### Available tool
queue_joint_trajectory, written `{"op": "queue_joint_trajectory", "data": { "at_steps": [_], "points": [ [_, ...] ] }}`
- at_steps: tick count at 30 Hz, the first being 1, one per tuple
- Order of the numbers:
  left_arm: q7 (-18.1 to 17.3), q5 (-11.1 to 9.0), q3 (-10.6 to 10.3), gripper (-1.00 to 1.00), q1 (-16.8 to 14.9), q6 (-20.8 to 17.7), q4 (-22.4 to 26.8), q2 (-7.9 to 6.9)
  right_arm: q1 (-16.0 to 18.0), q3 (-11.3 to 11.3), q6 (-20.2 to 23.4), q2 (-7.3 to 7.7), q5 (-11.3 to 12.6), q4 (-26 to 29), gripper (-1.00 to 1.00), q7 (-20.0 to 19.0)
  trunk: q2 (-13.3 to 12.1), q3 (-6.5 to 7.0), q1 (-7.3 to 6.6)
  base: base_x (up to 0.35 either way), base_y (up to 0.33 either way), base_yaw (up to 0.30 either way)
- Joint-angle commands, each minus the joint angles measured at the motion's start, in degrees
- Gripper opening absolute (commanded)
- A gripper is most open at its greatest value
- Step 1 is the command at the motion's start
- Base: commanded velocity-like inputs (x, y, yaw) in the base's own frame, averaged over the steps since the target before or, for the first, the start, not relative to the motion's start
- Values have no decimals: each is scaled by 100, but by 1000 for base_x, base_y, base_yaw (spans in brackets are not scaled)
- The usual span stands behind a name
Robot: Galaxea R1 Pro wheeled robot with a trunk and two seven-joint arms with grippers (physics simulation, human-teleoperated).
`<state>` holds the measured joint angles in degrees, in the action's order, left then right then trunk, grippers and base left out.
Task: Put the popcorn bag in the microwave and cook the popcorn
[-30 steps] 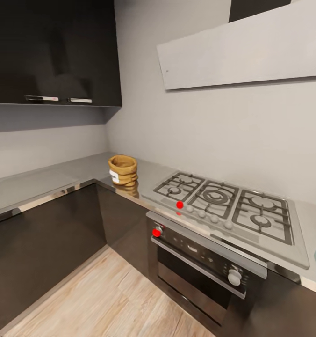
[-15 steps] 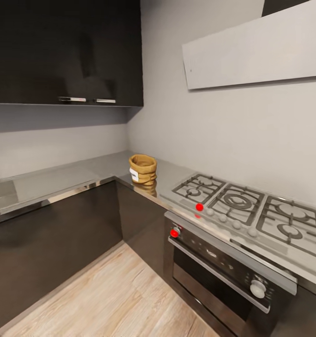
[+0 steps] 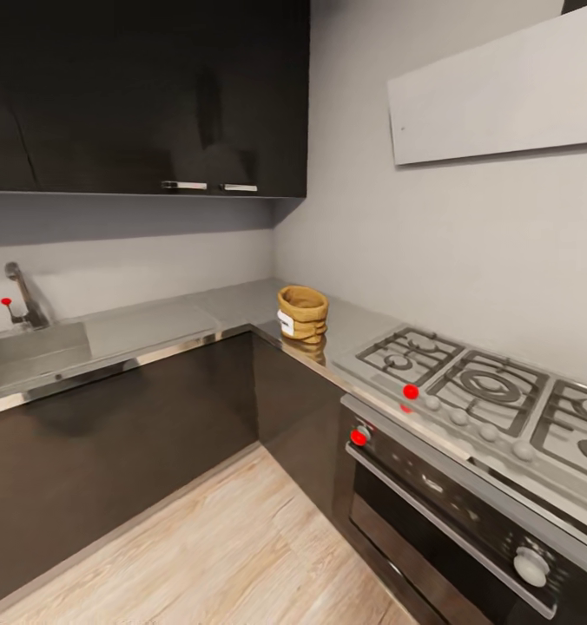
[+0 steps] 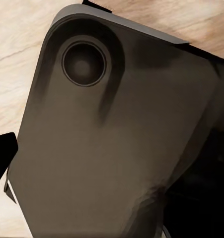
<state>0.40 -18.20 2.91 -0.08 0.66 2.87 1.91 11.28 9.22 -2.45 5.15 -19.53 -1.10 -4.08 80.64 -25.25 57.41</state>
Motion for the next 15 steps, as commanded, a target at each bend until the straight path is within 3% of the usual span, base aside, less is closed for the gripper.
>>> {"op": "queue_joint_trajectory", "data": {
  "at_steps": [1,6,15],
  "points": [
    [4,-15,26,100,0,7,3,2,5,51,-27,3,-42,-7,100,-14,3,-5,0,0,0,270],
    [4,-17,26,100,0,5,3,-4,5,45,-38,3,-42,-4,100,-21,3,-5,0,0,0,194],
    [21,-63,57,100,-1,1,1,2,5,28,-118,3,-44,-12,100,-21,3,-5,0,0,0,12]
  ]
}}
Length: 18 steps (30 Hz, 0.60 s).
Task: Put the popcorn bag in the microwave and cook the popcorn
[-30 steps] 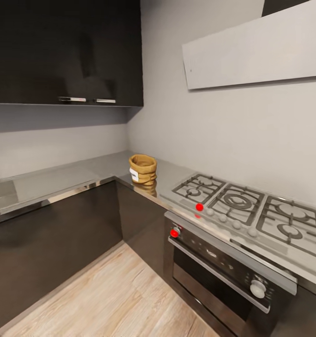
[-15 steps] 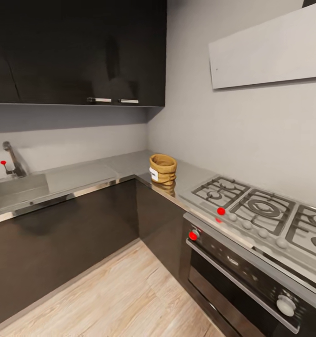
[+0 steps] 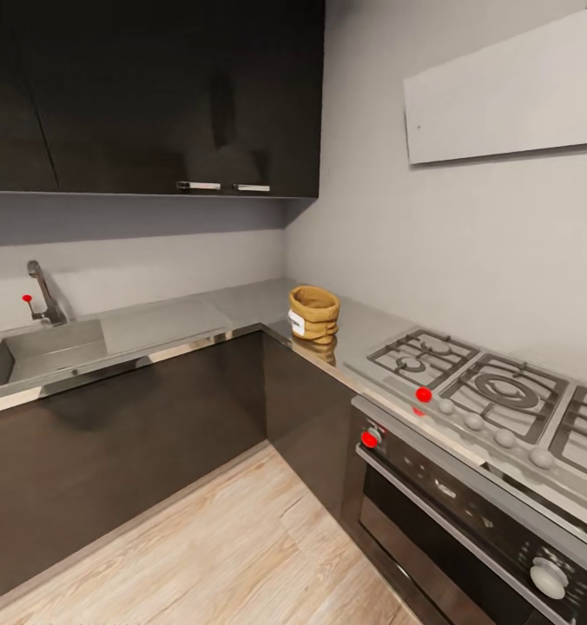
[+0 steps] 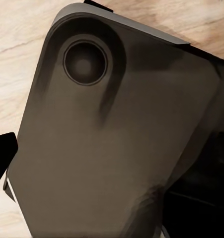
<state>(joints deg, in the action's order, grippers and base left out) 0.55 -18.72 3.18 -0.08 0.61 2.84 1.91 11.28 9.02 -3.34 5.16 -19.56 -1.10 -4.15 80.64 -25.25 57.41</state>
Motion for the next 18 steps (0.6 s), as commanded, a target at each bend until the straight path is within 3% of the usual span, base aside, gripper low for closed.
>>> {"op": "queue_joint_trajectory", "data": {
  "at_steps": [1,18],
  "points": [
    [6,-15,34,100,-1,7,1,2,6,48,-82,3,-38,-17,100,-15,3,-6,0,0,0,0],
    [-2,-24,48,100,-1,13,6,-7,6,39,-237,3,-57,-58,100,-16,-598,264,-330,0,0,0]
  ]
}}
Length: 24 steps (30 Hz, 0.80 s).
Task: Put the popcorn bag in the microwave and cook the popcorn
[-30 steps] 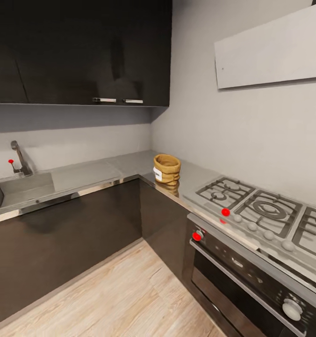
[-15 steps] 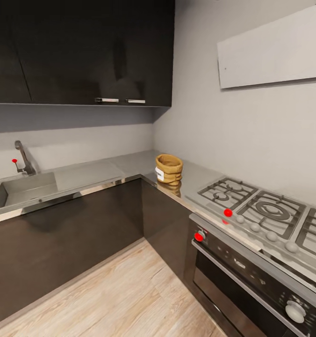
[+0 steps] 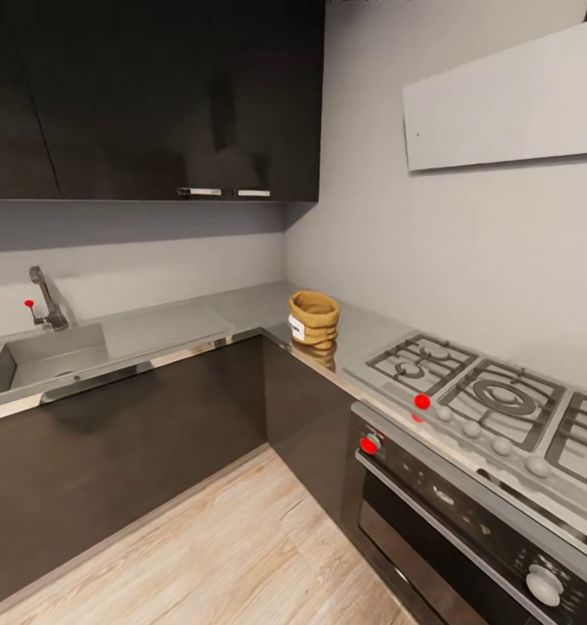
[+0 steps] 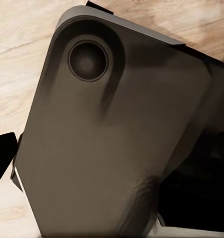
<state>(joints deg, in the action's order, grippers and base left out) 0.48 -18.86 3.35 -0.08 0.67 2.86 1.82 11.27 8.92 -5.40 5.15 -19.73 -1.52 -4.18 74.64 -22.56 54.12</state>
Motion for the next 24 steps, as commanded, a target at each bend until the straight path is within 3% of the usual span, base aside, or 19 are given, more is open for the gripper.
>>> {"op": "queue_joint_trajectory", "data": {
  "at_steps": [1,5,9,24],
  "points": [
    [5,-11,32,100,-1,7,4,2,7,48,-29,3,-41,-16,100,-13,-38,13,-23,0,0,0],
    [5,-12,32,100,-1,4,4,2,7,41,44,-28,-35,-21,100,-38,-199,85,-111,0,0,0],
    [5,-5,11,100,-1,3,4,2,7,43,57,-176,-32,-23,100,-26,-359,152,-198,0,0,0],
    [5,-6,18,100,-1,3,-4,2,7,22,50,-197,-49,-21,100,-13,-961,291,-528,0,0,0]
  ]
}}
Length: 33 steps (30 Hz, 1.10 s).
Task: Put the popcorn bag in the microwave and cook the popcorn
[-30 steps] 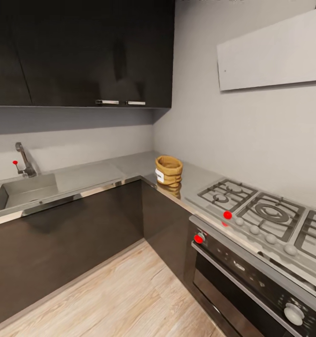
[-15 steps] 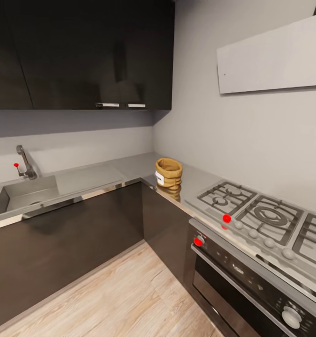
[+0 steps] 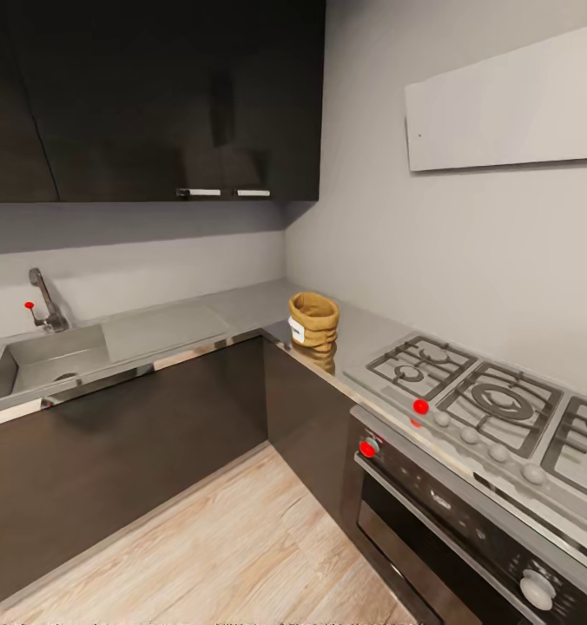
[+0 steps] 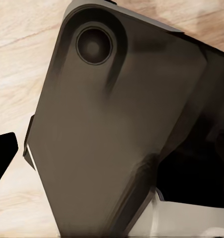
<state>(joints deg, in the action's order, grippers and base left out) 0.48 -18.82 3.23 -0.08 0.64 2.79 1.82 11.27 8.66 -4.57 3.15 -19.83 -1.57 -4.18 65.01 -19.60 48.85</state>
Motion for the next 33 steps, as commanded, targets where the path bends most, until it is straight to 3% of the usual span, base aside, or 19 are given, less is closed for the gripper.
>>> {"op": "queue_joint_trajectory", "data": {
  "at_steps": [1,33],
  "points": [
    [5,-11,33,100,-1,7,5,2,7,48,-33,3,-41,-17,100,-12,-38,3,-23,0,0,0],
    [5,-16,46,100,-1,7,6,2,7,48,-35,2,-48,-19,100,-12,-1281,267,-703,0,0,0]
  ]
}}
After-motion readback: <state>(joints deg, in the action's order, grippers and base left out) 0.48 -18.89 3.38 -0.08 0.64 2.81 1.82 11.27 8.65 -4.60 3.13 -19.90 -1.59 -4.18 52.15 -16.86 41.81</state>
